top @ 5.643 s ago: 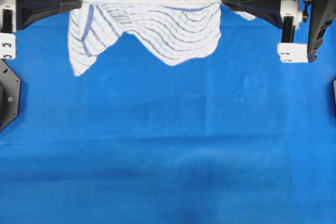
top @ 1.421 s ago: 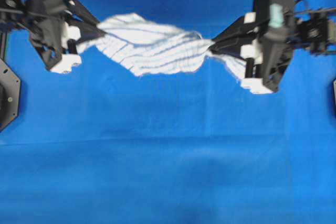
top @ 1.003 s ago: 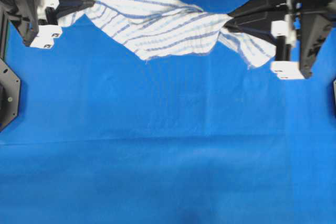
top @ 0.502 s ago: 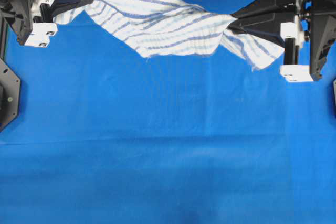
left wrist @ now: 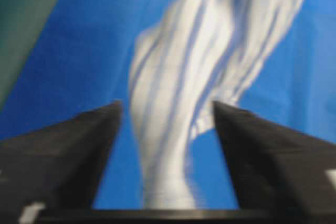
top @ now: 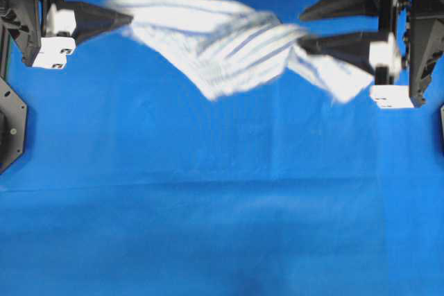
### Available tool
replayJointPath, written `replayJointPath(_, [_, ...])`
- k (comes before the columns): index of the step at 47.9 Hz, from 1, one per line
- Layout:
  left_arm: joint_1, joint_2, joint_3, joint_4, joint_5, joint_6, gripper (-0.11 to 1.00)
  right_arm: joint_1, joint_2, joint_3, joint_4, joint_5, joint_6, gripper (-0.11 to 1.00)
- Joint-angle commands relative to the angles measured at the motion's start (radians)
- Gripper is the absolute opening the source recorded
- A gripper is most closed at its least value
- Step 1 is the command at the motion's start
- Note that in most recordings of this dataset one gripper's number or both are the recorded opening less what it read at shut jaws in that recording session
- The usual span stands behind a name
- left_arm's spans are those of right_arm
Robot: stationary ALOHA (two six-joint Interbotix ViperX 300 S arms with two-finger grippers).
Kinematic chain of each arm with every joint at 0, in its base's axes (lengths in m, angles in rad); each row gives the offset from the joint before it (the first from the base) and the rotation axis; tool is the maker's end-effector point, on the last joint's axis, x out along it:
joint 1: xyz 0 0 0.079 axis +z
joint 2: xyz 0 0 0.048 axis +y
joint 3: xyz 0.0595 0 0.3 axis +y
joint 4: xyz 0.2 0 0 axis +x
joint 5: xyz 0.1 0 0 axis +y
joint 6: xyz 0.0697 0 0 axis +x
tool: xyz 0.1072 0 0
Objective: Lift the towel with both arms.
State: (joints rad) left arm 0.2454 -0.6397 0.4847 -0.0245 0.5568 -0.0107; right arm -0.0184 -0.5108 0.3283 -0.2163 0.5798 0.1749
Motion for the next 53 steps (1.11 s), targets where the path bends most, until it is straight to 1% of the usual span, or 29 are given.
replayJointPath(1, [-0.011, -0.014, -0.02, 0.0, -0.017, 0.005, 0.77, 0.003, -0.011, -0.021, -0.006, -0.011, -0.003, 0.62])
replayJointPath(3, [-0.012, -0.017, -0.017, 0.002, -0.021, 0.008, 0.86, 0.002, -0.011, -0.021, -0.012, -0.008, -0.003, 0.68])
replayJointPath(4, [-0.014, -0.02, -0.015, 0.002, -0.023, 0.009, 0.9, 0.003, -0.011, -0.023, -0.015, -0.008, -0.002, 0.69])
replayJointPath(6, [-0.014, -0.025, -0.014, 0.002, -0.028, 0.011, 0.92, 0.003, -0.012, -0.021, -0.02, -0.008, -0.002, 0.67])
replayJointPath(9, [-0.014, -0.032, -0.011, 0.002, -0.038, 0.014, 0.92, 0.003, -0.012, -0.021, -0.025, -0.008, -0.002, 0.64])
replayJointPath(18, [-0.014, -0.044, -0.002, 0.002, -0.072, 0.017, 0.92, 0.003, -0.012, -0.02, -0.032, -0.011, -0.002, 0.65])
replayJointPath(23, [-0.014, -0.038, 0.028, 0.002, -0.1, 0.015, 0.92, 0.002, -0.011, -0.003, -0.032, -0.014, -0.002, 0.65])
replayJointPath(38, [-0.012, -0.02, 0.167, 0.006, -0.258, 0.02, 0.92, -0.009, -0.006, 0.143, -0.035, -0.167, 0.009, 0.65])
replayJointPath(45, [-0.012, -0.015, 0.242, 0.006, -0.367, 0.066, 0.92, -0.017, 0.0, 0.201, -0.035, -0.232, 0.009, 0.65])
replayJointPath(53, [-0.014, 0.002, 0.319, 0.006, -0.482, 0.092, 0.92, -0.038, 0.02, 0.288, -0.035, -0.359, 0.009, 0.65])
